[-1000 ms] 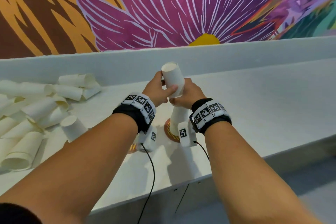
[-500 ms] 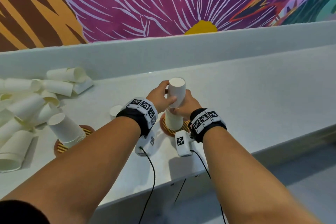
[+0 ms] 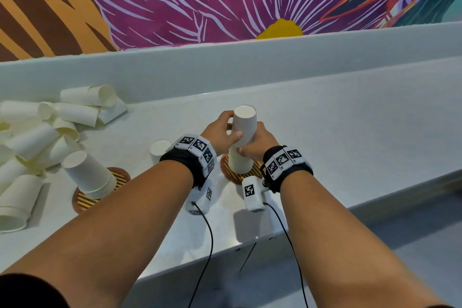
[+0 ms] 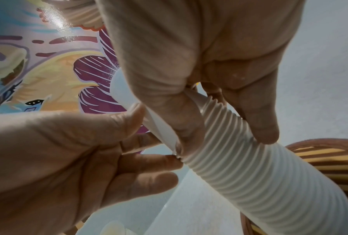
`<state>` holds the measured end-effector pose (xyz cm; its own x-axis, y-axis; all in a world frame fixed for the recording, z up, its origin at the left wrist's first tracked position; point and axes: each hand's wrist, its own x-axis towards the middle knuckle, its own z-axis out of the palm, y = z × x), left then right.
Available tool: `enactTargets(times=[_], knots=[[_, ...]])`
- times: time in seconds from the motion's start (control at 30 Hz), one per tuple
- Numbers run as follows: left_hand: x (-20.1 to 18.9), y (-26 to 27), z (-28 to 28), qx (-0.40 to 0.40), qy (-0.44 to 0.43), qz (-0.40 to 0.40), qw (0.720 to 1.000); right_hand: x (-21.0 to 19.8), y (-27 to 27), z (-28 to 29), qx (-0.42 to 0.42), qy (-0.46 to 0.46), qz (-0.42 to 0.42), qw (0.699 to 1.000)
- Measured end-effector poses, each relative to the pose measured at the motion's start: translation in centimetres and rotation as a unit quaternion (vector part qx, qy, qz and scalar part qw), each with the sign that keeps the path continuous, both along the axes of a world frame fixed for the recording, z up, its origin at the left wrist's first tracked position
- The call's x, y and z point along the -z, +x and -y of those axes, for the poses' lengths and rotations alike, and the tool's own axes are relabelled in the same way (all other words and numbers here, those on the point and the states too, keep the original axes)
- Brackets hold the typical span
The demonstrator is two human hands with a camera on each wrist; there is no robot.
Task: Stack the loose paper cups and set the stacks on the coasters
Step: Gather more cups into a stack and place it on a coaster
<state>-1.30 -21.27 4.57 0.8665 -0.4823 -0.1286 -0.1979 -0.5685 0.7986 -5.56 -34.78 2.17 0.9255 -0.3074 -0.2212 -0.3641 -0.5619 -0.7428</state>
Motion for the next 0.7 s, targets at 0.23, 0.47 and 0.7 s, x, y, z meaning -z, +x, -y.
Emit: enactTargets(times=[0.23, 0.47, 0.7], knots=[[0.0, 0.0, 0.2, 0.005, 0.0, -0.012, 1.0, 0.1, -0.2, 0.2, 0.012, 0.007, 0.002, 1.0], [0.0, 0.4, -0.3, -0.007, 0.002, -0.01, 1.0, 0.1, 0.4, -0.7, 0.019, 0.005, 0.0, 1.0], [0.0, 1.1, -1.0, -0.019, -0.003, -0.008, 1.0, 0.0, 1.5, -1.5, 0.018, 0.013, 0.002, 1.0]])
